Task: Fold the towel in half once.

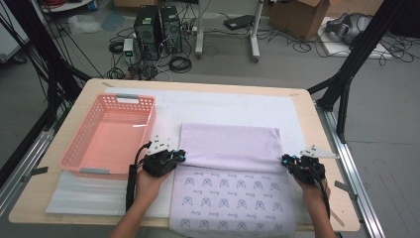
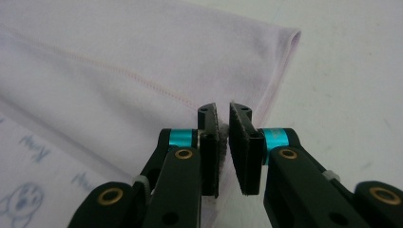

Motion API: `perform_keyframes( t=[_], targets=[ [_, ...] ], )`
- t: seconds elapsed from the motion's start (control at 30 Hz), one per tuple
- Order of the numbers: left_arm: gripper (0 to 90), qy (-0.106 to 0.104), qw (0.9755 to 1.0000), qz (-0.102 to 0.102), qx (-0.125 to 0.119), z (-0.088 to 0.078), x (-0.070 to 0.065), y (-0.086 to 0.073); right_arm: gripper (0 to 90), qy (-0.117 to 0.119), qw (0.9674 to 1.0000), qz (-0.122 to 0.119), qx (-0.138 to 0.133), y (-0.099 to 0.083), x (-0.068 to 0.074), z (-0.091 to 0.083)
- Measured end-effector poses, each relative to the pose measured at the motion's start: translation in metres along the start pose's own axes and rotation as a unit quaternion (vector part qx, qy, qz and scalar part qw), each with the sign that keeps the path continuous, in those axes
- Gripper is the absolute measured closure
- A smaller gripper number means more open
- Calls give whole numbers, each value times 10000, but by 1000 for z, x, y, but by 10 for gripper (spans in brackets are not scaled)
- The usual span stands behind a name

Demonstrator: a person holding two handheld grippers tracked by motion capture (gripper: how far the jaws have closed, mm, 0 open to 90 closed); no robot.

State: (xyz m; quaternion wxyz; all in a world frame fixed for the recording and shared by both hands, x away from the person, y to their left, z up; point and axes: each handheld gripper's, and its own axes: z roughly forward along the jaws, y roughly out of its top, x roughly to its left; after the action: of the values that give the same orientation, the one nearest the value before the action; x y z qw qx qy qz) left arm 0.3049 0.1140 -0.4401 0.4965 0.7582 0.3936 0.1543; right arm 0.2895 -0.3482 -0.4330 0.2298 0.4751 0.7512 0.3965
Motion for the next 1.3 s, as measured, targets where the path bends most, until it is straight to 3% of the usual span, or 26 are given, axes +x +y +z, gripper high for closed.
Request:
perform_keyframes(
  t=[0.2, 0.37, 0.5, 0.57, 0.67, 0.73, 0.87, 0.97, 1.03, 1.1, 1.13, 1.3],
  targets=[
    [820, -89, 9998, 138, -57, -12, -7, -13, 827, 126, 9998, 68, -110, -21, 4, -18],
    [811, -173, 9997, 88, -116, -18, -12, -20, 828, 180, 9997, 104, -132, -28, 8, -25],
    [730, -176, 9998, -48, -123, -25, -12, -25, 828, 203, 9998, 65, -43, -35, 13, -30],
    [701, -274, 9995, -101, -101, -28, -12, -26, 824, 213, 9998, 50, -7, -37, 14, -32],
    [592, -327, 9993, -181, 61, -28, -11, -27, 765, 372, 9986, 101, 355, -40, 13, -35],
    [585, -336, 9993, -137, 58, -32, -12, -28, 726, 480, 9980, 89, 406, -40, 15, -42],
    [566, -321, 9993, -167, -66, -35, -11, -26, 687, 701, 9975, 63, 106, -37, 15, -58],
    [543, -344, 9986, -297, -268, -37, -10, -19, 648, 785, 9959, 359, -276, -32, 10, -59],
    [532, -361, 9980, -323, -398, -39, -11, -16, 654, 807, 9948, 405, -463, -28, 11, -58],
    [528, -339, 9981, -304, -412, -39, -11, -14, 670, 567, 9970, 381, -368, -27, 13, -51],
    [528, -328, 9981, -336, -403, -39, -10, -15, 686, 466, 9981, 367, -185, -27, 14, -44],
    [528, -238, 9991, -275, -213, -38, -11, -21, 665, 429, 9980, -85, 446, -37, 23, -29]
  ],
)
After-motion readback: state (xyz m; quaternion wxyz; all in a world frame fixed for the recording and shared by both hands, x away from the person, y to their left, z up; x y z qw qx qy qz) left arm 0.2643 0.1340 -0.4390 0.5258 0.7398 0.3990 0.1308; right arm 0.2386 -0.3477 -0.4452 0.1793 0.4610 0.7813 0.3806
